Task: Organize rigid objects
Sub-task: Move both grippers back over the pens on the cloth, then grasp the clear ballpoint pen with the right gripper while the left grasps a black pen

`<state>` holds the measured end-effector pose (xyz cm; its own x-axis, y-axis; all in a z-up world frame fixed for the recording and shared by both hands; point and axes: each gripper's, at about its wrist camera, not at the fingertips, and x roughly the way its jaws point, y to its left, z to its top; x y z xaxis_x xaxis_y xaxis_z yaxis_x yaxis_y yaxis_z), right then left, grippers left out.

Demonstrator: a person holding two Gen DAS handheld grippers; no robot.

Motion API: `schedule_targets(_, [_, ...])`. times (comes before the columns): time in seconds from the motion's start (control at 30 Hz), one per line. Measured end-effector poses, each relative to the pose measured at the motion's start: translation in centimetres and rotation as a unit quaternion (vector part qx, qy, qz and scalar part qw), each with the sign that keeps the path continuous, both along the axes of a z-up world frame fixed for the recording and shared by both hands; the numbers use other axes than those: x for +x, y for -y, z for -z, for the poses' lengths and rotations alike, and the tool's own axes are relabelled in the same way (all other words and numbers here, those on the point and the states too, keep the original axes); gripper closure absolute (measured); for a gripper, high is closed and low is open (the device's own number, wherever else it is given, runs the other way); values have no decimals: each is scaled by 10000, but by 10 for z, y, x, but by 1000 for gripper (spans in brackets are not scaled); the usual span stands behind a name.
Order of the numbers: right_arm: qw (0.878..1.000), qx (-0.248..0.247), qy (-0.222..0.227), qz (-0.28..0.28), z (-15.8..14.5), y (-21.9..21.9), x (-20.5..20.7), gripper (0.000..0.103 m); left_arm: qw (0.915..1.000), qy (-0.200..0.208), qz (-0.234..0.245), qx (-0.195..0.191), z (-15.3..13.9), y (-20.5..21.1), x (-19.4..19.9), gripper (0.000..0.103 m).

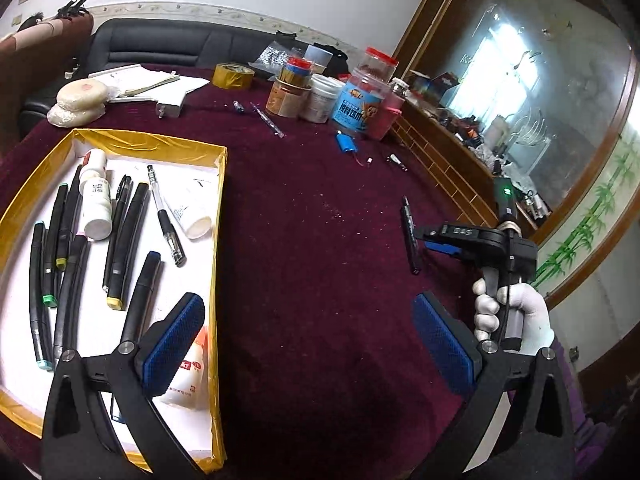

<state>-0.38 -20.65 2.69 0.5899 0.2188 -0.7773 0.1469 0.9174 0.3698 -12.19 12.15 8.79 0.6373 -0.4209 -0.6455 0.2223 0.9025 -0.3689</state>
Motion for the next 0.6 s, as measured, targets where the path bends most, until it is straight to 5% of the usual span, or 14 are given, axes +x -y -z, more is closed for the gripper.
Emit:
schedule_targets(0.2, [9973, -699, -195, -46, 10, -25, 0, 84, 9998, 72, 32, 193, -1, 4, -2, 0])
schedule_targets(0.3, [9986, -401, -166, -312, 6, -34, -11, 96, 9999, 9, 21, 150, 2, 1, 1, 0])
schedule_targets(0.5, [9882, 459, -341, -1424, 10, -75, -35, 95, 9999, -79, 39, 78, 5, -1, 2, 0])
schedule_targets(0.6, [9883, 740, -163, -1322, 0, -67, -37, 95, 9999, -85, 36, 64, 6, -1, 0, 0])
